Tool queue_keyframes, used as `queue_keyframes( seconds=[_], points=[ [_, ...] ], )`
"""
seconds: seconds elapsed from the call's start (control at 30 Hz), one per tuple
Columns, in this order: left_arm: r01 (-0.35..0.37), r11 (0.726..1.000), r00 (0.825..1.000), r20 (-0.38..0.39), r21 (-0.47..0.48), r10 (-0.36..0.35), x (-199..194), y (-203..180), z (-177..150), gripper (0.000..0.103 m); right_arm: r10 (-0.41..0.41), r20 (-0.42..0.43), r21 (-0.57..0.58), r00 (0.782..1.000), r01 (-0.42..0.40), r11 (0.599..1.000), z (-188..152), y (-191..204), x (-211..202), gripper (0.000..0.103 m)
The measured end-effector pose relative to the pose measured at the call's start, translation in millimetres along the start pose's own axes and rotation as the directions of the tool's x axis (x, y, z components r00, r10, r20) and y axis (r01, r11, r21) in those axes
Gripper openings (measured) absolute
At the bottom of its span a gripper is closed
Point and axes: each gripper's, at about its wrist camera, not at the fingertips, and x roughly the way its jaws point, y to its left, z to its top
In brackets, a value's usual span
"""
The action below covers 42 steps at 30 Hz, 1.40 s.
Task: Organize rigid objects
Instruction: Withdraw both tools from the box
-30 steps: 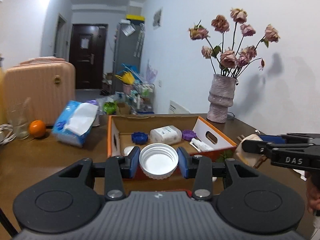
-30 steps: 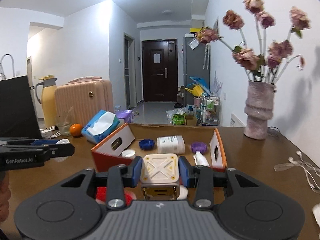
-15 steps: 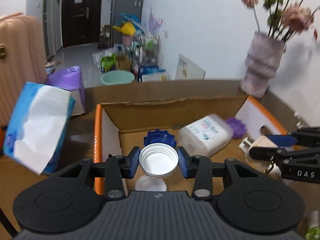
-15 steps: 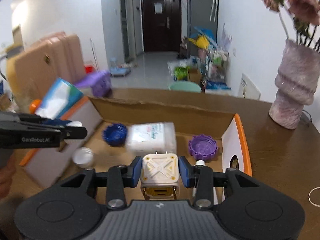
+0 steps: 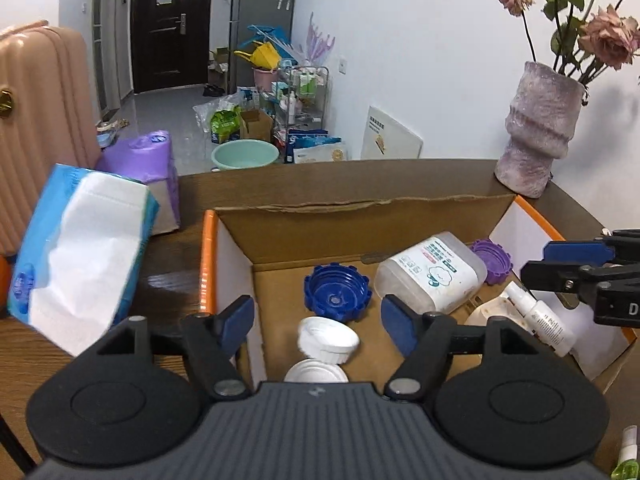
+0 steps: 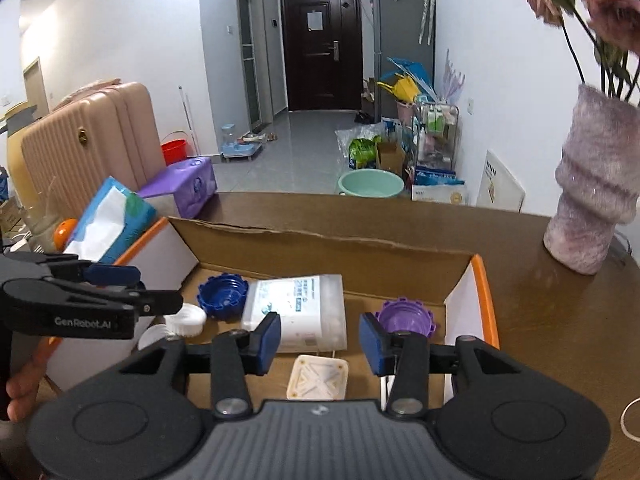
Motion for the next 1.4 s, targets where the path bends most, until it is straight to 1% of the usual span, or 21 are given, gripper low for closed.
queue_keyframes(
  seconds=[0.13, 0.2, 0.37, 0.43, 0.57, 0.63, 0.73, 0.77, 0.8, 0.83, 0.87, 0.9, 0.93, 0.97, 1.0, 1.03, 1.07, 1.1, 1.23, 1.4],
  points=[
    [-0.003, 1.0, 1.0, 0.008, -0.01, 0.003, -23.7, 1.7, 5.8, 0.072, -0.022, -0.002, -0.017, 1.0, 0.022, 1.0, 4.1, 4.4, -19.0, 0.043],
    [-0.005, 1.0, 1.0, 0.024, -0.011, 0.006, -42.4, 0.9, 8.3, 0.073, -0.027, -0.002, -0.026, 1.0, 0.027, 0.999, 5.5, 6.8, -31.7, 0.043],
    [-0.014, 1.0, 0.997, 0.079, 0.002, 0.014, -101.0, -5.0, 9.0, 0.078, -0.046, 0.02, -0.059, 0.999, 0.047, 0.997, 8.2, 17.7, -82.1, 0.043],
    [-0.023, 1.0, 0.994, 0.108, 0.011, 0.021, -129.3, -8.9, 6.2, 0.079, -0.05, 0.04, -0.078, 0.998, 0.053, 0.996, 8.1, 23.4, -105.9, 0.049],
    [-0.033, 0.999, 0.987, 0.16, 0.011, 0.031, -182.9, -17.0, -2.8, 0.082, -0.059, 0.07, -0.098, 0.996, 0.065, 0.993, 6.5, 33.4, -152.2, 0.052],
    [-0.034, 0.999, 0.981, 0.19, 0.013, 0.031, -208.1, -21.7, -9.8, 0.082, -0.06, 0.083, -0.102, 0.995, 0.068, 0.992, 3.6, 38.7, -172.3, 0.056],
    [-0.059, 0.998, 0.968, 0.245, 0.022, 0.052, -244.6, -32.4, -25.0, 0.084, -0.068, 0.113, -0.108, 0.991, 0.08, 0.991, -6.1, 46.7, -200.5, 0.059],
    [-0.065, 0.998, 0.962, 0.266, 0.027, 0.055, -256.1, -36.1, -31.3, 0.087, -0.055, 0.134, -0.112, 0.989, 0.07, 0.991, -11.8, 49.7, -210.8, 0.061],
    [-0.069, 0.997, 0.956, 0.288, 0.027, 0.058, -266.1, -39.2, -38.2, 0.089, -0.046, 0.149, -0.114, 0.988, 0.063, 0.991, -16.7, 52.5, -217.6, 0.065],
    [-0.073, 0.997, 0.948, 0.314, 0.024, 0.061, -274.0, -42.2, -45.1, 0.094, -0.037, 0.172, -0.113, 0.984, 0.057, 0.992, -24.0, 56.0, -226.4, 0.067],
    [-0.076, 0.997, 0.934, 0.35, 0.017, 0.065, -282.9, -44.7, -53.6, 0.101, -0.038, 0.192, -0.11, 0.981, 0.06, 0.992, -30.7, 59.1, -232.2, 0.068],
    [-0.078, 0.997, 0.917, 0.394, 0.006, 0.07, -291.2, -47.2, -63.7, 0.103, -0.045, 0.225, -0.11, 0.973, 0.071, 0.991, -38.3, 63.1, -238.6, 0.07],
    [-0.082, 0.997, 0.9, 0.429, -0.003, 0.075, -297.4, -49.6, -73.2, 0.103, -0.056, 0.277, -0.114, 0.959, 0.091, 0.989, -49.1, 68.0, -246.0, 0.078],
    [-0.087, 0.996, 0.885, 0.458, -0.008, 0.081, -302.4, -52.5, -82.8, 0.103, -0.065, 0.325, -0.123, 0.944, 0.11, 0.986, -58.4, 72.1, -250.8, 0.084],
    [-0.09, 0.996, 0.875, 0.477, -0.011, 0.084, -306.0, -55.1, -90.7, 0.103, -0.07, 0.384, -0.136, 0.921, 0.132, 0.982, -69.9, 76.5, -256.2, 0.094],
    [-0.091, 0.996, 0.865, 0.495, -0.018, 0.088, -310.1, -57.9, -99.3, 0.103, -0.073, 0.442, -0.15, 0.894, 0.153, 0.977, -82.9, 80.8, -260.5, 0.098],
    [-0.09, 0.996, 0.858, 0.506, -0.027, 0.092, -313.0, -60.2, -107.2, 0.103, -0.074, 0.476, -0.16, 0.876, 0.17, 0.972, -93.2, 84.8, -263.2, 0.098],
    [-0.088, 0.996, 0.854, 0.512, -0.035, 0.093, -316.0, -60.6, -114.7, 0.103, -0.078, 0.492, -0.165, 0.867, 0.181, 0.97, -102.7, 88.1, -265.6, 0.098],
    [-0.089, 0.995, 0.854, 0.511, -0.037, 0.095, -324.0, -65.3, -136.9, 0.103, -0.082, 0.503, -0.115, 0.861, 0.16, 0.98, -124.4, 93.4, -274.9, 0.098],
    [-0.099, 0.995, 0.856, 0.508, -0.029, 0.1, -339.9, -70.1, -158.1, 0.103, -0.092, 0.52, -0.056, 0.849, 0.142, 0.988, -138.4, 97.7, -294.8, 0.098]
  ],
)
